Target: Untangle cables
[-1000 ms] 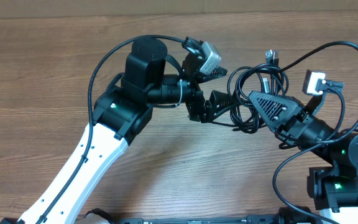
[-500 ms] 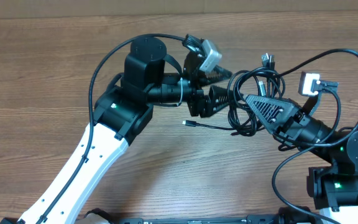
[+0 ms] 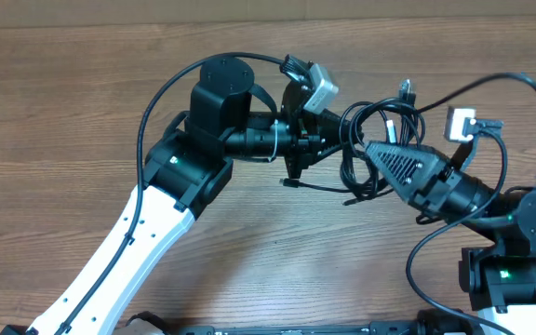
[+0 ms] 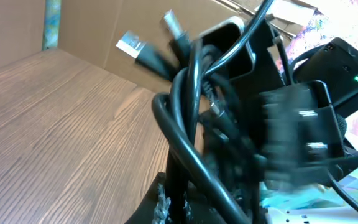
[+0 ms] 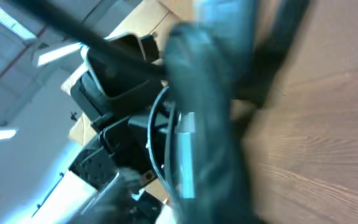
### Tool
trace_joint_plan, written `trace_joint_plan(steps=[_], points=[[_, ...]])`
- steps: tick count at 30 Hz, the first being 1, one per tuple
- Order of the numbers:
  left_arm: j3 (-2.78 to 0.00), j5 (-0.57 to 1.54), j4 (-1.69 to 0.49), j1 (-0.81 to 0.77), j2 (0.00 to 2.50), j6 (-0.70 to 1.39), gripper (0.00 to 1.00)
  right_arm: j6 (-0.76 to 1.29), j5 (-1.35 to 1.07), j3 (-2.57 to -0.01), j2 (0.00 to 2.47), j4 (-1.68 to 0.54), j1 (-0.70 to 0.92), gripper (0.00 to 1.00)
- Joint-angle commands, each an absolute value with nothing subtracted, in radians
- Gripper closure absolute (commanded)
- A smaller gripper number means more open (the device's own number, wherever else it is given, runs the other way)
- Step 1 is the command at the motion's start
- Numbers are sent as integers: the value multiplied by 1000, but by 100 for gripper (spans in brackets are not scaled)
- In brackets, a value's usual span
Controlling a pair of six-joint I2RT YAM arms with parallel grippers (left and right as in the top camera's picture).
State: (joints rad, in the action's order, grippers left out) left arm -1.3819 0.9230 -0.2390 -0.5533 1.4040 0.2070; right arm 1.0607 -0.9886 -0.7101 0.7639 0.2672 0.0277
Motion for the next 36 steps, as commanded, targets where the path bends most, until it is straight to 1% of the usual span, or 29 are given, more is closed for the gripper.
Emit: trace_joint_plan(steps=[1, 4, 6, 8, 12, 19, 23, 27, 33, 36], points=[[-1394, 917, -227, -524, 1386, 206, 96, 976, -1019, -713, 757, 242, 30, 23], [-1394, 926, -228, -496, 1385, 206, 96, 929, -1017, -713, 757, 189, 27, 10], [-1394, 949, -227, -479, 1385, 206, 96, 909, -1011, -713, 757, 149, 12, 7], [-1394, 983, -227, -461, 1385, 206, 96, 905, -1008, -713, 757, 113, -12, 5], [-1394, 1062, -227, -417, 1385, 205, 96, 870, -1008, -713, 757, -12, -95, 5], [-1394, 1072, -228, -399, 1385, 197, 96, 732, -947, -713, 757, -273, -165, 3], [-1394, 1074, -228, -399, 1385, 176, 96, 679, -830, -713, 757, -429, -197, 0], [-1394, 1074, -228, -398, 1385, 144, 96, 656, -667, -713, 757, -584, -215, 0], [-1394, 1070, -249, -398, 1385, 115, 96, 657, -572, -713, 757, -651, -218, 0], [-1394, 1069, -269, -398, 1386, 92, 96, 657, -416, -714, 757, -732, -218, 0]])
